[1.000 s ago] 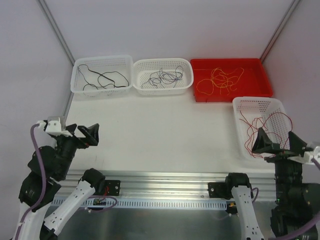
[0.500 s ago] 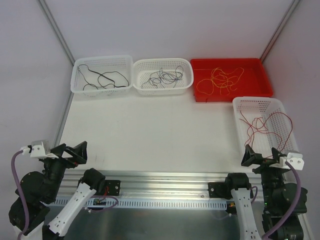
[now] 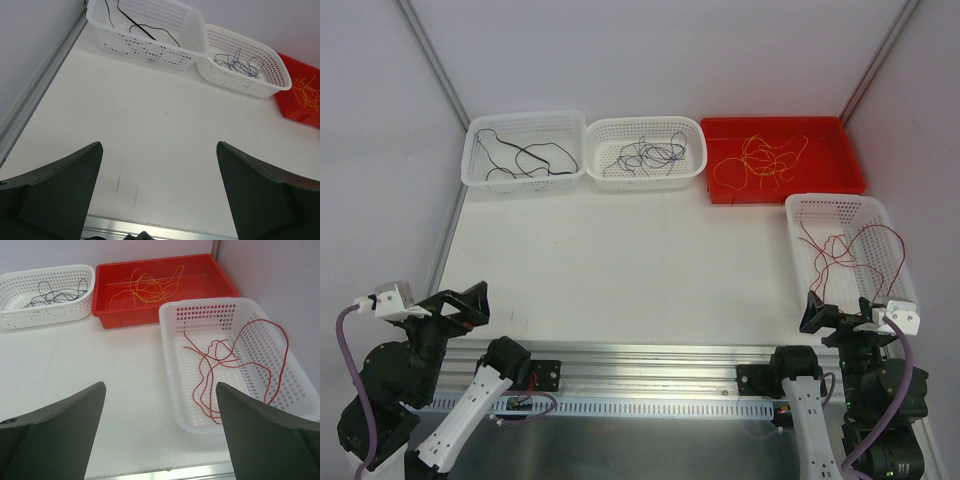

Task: Untangle the cables

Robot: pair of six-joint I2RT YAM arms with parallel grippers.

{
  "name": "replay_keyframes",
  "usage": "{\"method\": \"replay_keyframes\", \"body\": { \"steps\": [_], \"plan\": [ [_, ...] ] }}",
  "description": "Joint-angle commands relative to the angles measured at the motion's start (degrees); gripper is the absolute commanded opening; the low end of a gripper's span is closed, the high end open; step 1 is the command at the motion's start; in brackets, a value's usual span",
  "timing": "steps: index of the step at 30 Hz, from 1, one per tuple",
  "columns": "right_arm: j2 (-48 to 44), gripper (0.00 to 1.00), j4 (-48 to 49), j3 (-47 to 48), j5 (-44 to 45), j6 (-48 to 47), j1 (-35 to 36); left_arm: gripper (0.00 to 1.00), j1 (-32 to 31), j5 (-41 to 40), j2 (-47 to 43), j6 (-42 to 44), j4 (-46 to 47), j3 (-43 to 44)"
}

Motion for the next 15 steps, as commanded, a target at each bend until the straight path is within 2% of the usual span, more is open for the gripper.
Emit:
{"method": "replay_keyframes", "body": {
  "steps": [1,15],
  "plan": [
    [-10.84,0.97,0.7,0.62,0.7,-0.48,0.32,0.99,0.67,-1.33,-8.38,-1.31,-0.14,-0.13],
    [-10.84,0.97,0.61,0.79,-0.18,-0.66,0.4,0.99,0.67,-1.51,-7.77,-2.1,-0.14,-0.56]
  ]
}}
